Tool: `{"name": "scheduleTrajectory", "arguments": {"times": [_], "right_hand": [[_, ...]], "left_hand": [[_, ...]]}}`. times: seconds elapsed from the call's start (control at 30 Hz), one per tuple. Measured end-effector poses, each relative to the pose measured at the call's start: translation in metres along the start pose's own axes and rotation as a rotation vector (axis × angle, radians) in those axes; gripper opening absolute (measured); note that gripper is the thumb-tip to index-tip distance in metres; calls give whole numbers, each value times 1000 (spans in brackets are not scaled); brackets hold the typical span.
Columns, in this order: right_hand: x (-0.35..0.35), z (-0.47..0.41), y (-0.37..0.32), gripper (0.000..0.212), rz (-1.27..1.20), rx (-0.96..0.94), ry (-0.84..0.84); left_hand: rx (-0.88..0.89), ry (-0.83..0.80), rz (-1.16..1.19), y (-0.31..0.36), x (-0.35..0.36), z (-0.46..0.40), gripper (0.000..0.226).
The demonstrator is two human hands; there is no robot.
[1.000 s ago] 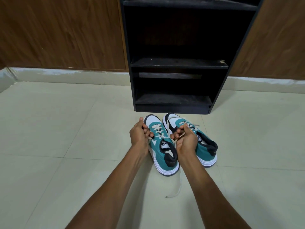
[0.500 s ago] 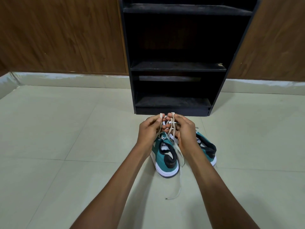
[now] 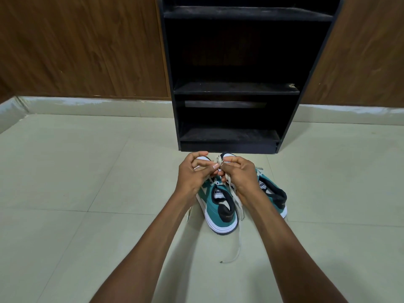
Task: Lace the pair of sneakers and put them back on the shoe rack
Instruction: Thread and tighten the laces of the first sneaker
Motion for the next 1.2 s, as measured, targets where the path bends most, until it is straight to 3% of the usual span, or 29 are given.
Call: {"name": "scheduleTrajectory", "arguments": {"times": [0.1, 0.23, 0.37, 0.47, 0.63, 0.73, 0.8, 0.9, 1.0, 1.1, 1.2], "right_hand": [[-5, 1, -2, 14, -32, 34, -86], [-9, 3, -7, 18, -50, 57, -192], [-10, -2, -6, 15, 159, 2, -167], [-8, -6, -2, 18, 179, 42, -66], [-6, -6, 1, 12, 170, 55, 40], [-4, -4, 0, 5, 163, 63, 38], [-4, -3, -2, 5, 168, 31, 33], [-7, 0, -5, 8, 183, -69, 5], [-11, 9, -3, 24, 502, -353, -28], [-13, 15, 1, 42, 807, -624, -70], [-13, 12, 2, 35, 1010, -732, -103]], "left_hand": [[-45, 11, -43, 1, -3, -2, 51], [-97, -29, -77, 6, -4, 1, 26], [-78, -55, -90, 7, -4, 2, 20], [66, -144, -242, 6, -7, 0, 26], [522, -220, -678, 13, -13, -3, 35], [587, -221, -805, 9, -10, 4, 37], [497, -198, -767, 3, -8, 4, 27], [172, -143, -481, 5, -8, 0, 27], [-86, -122, -288, 9, -7, -5, 28], [-204, -73, -238, 6, -9, -10, 28], [-234, -97, -200, 7, -9, -8, 26]]}}
Point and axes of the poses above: each hand's wrist, its own z-axis away from the middle knuckle, its own x-axis out of the palm, y = z × x, the point moved 2 cm from there along -z, towards the middle knuckle, and after that the axes turned 5 degrees about -x, right-handed, at the moved point
